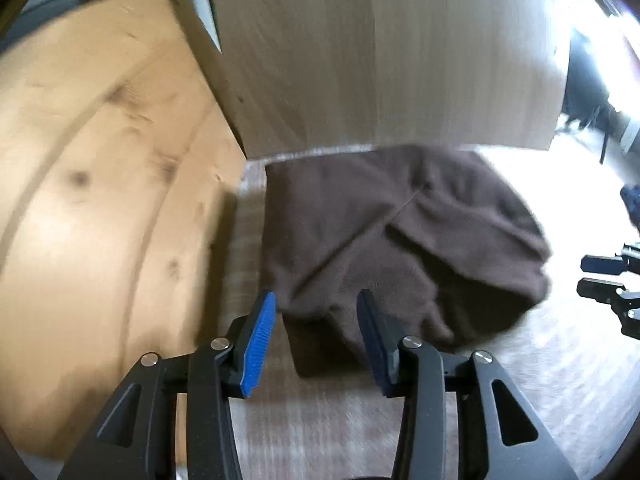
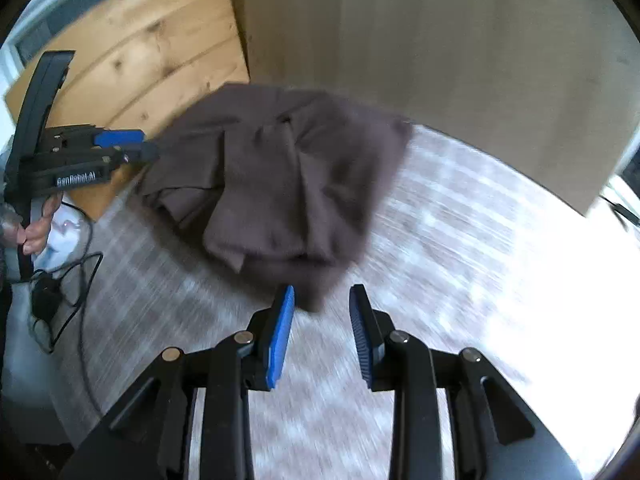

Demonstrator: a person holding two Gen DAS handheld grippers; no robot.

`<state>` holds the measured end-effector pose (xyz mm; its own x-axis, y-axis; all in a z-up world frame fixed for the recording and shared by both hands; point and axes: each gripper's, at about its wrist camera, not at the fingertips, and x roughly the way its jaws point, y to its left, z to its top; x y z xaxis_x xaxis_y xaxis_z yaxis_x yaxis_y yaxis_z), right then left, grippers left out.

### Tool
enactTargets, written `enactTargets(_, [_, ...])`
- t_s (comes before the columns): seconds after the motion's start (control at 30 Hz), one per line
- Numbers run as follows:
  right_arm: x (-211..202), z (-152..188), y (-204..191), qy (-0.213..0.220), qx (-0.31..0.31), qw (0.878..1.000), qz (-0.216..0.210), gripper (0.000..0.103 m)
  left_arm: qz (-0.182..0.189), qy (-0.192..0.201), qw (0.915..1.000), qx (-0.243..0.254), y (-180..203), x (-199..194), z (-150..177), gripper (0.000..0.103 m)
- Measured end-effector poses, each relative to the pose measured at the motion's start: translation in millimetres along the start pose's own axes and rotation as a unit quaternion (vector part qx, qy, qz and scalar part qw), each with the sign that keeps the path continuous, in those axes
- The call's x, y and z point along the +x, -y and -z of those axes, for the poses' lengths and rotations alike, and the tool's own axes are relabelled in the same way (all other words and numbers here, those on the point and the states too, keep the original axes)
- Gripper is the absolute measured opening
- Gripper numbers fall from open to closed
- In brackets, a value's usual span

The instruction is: Fold clothes

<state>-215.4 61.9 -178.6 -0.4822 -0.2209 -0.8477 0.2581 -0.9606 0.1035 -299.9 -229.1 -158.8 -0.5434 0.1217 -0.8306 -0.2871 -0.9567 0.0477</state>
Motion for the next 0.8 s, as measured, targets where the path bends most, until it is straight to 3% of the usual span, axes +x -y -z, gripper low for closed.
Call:
enactTargets(0.13, [-54.8, 30.4, 19.0, 0.022, 0.068, 0.997, 0.003, 0.041, 0.033, 0.028, 0.9990, -0.010, 14.7, -39.0, 17.2, 0.055])
enactTargets(0.3, [-89.8, 55.4, 13.9, 0.047, 0.128, 0.991, -0.013, 0.041, 0.077, 0.035, 0.9963, 0.017, 47.7, -54.8, 40.4, 0.058])
enactTargets(0.47, [-70.4, 38.0, -13.9, 0.048, 0.100, 0.994, -0.011, 0.041, 0.085, 0.023, 0.9924, 0.086, 78.5, -18.9, 43.8, 0.058])
enactTargets(0.57, [-48.4, 26.8, -18.3, 0.035, 0.118, 0.992, -0.038, 0.041, 0.089, 0.017, 0.9894, 0.114, 90.2, 1.8, 43.3, 0.057])
enactTargets(0.8, [15.5, -12.4, 1.3, 0.003, 0.215, 0.968, -0.128, 0.041, 0.117, 0.026, 0.9768, 0.178, 110.2, 25.3, 36.9, 0.057])
